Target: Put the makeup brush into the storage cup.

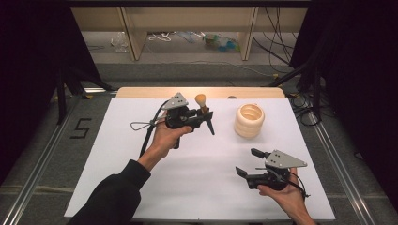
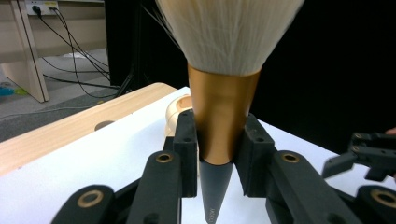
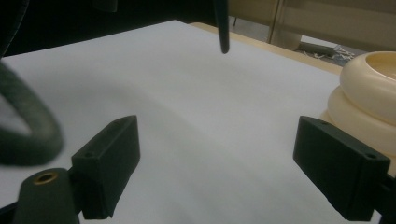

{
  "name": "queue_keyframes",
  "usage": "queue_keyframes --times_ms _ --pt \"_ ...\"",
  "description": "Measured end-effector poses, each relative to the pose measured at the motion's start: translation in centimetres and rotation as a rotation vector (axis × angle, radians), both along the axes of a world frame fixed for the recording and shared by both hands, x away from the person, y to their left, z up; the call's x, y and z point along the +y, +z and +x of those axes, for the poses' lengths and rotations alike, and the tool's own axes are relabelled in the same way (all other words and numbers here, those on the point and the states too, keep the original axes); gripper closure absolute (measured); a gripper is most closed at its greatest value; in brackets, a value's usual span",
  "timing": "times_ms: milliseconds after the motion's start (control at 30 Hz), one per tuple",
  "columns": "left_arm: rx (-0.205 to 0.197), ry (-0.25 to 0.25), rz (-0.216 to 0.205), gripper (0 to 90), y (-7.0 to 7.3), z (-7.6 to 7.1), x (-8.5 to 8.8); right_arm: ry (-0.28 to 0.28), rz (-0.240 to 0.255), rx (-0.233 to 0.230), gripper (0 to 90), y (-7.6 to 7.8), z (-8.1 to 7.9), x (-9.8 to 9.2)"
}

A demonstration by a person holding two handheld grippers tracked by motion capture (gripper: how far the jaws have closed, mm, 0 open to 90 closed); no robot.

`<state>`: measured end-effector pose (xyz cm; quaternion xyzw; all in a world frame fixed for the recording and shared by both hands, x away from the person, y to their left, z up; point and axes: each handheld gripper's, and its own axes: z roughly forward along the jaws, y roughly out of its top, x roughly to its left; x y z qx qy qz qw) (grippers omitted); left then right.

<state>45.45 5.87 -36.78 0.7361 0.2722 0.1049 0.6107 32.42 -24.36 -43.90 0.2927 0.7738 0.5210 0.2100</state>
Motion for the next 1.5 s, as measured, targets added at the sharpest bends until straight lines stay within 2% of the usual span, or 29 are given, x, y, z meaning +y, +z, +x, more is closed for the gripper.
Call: queue_keyframes --times_ms 467,533,567,600,633,667,900,1100,1200,1300,1500 --pt "0.014 0.001 0.008 72.5 1.2 3.1 -3.8 0.008 0.007 0.016 15.9 -0.1 -0.1 0.0" --pt "0.014 -0.006 0.013 72.5 1.2 3.5 -4.4 0.001 -0.009 0.023 15.9 0.0 -0.2 -0.1" --pt "0.011 -0.007 0.014 72.5 1.3 3.7 -4.6 0.009 0.012 0.011 15.9 -0.2 -0.1 0.1" --pt "0.015 -0.007 0.013 72.5 1.3 3.9 -4.9 -0.001 -0.013 0.023 15.9 -0.1 -0.3 0.0" --pt "0.013 -0.006 0.016 72.5 1.4 4.0 -5.2 0.000 -0.008 0.022 15.9 -0.1 -0.3 0.0" --pt "0.016 -0.005 0.014 72.5 1.4 4.2 -5.5 0.011 0.019 0.008 16.0 -0.3 -0.2 0.1" --pt "0.015 -0.009 0.024 72.5 1.8 5.2 -7.2 0.021 0.002 0.020 16.0 -0.2 -0.3 0.1" --pt "0.016 -0.002 0.021 72.5 2.1 6.2 -8.1 0.015 -0.008 0.035 16.0 -0.1 -0.4 0.0" --pt "0.024 0.011 0.003 72.5 2.1 6.6 -8.4 0.028 0.006 0.027 16.0 -0.3 -0.3 0.1" --pt "0.019 0.014 0.009 72.5 2.1 7.0 -8.6 0.030 0.007 0.026 16.0 -0.3 -0.3 0.1" --pt "0.028 0.020 -0.007 72.5 1.9 7.5 -9.4 0.028 0.008 0.023 16.0 -0.3 -0.3 0.2"
